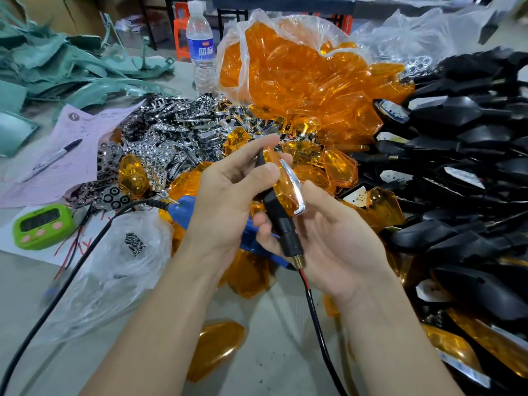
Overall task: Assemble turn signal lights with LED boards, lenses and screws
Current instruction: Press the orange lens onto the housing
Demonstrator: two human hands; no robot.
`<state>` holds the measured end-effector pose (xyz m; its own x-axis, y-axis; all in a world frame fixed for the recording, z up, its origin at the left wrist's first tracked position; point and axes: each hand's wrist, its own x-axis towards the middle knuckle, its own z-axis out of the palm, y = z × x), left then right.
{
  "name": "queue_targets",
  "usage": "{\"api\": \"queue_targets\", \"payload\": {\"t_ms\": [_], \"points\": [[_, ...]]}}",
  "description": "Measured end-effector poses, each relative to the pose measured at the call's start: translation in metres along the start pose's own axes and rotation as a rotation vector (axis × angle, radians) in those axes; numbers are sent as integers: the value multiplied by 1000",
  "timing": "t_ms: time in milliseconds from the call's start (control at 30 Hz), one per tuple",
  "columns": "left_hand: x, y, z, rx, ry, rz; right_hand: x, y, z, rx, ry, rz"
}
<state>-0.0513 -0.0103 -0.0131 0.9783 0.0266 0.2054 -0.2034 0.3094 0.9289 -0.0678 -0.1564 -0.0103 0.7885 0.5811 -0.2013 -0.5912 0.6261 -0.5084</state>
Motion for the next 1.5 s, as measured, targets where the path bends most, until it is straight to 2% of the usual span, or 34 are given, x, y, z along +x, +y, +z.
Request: {"api": "queue_targets", "payload": {"t_ms": [100, 167, 400, 633, 767, 900, 967, 1067, 1200, 1267, 1333, 1400, 1500], "points": [[0, 3, 1, -58, 46, -27, -4, -1, -2, 42, -153, 20], [0, 5, 1, -66, 53, -49, -4, 1, -1, 53, -129, 34], [-9, -3, 14, 118, 90, -162, 4, 2, 0, -12, -22, -34], [-4, -2, 15, 177, 184, -140, 7, 9, 6, -117, 37, -152], [-5, 0, 13, 77, 161, -157, 6, 12, 14, -222, 70, -199], [-3, 1, 10, -128, 115, -162, -3, 5, 16, -270, -48, -169], [-4, 1, 8, -198, 70, -184, -5, 3, 15, -276, -40, -179], [-4, -4, 6, -121, 44, -147, -3, 1, 14, -332, 20, -234], [-1, -6, 0, 119, 182, -13, -1, 0, 11, -495, 157, -333], [0, -4, -4, 238, 114, 29, -2, -2, 10, -509, 229, -362], [0, -2, -9, 298, -52, 2, -4, -4, 9, -523, 277, -378], [1, -1, -15, 229, -156, -39, -8, -7, 8, -527, 291, -386], [1, 0, -17, 88, -183, -32, -12, -12, 9, -510, 265, -382]]}}
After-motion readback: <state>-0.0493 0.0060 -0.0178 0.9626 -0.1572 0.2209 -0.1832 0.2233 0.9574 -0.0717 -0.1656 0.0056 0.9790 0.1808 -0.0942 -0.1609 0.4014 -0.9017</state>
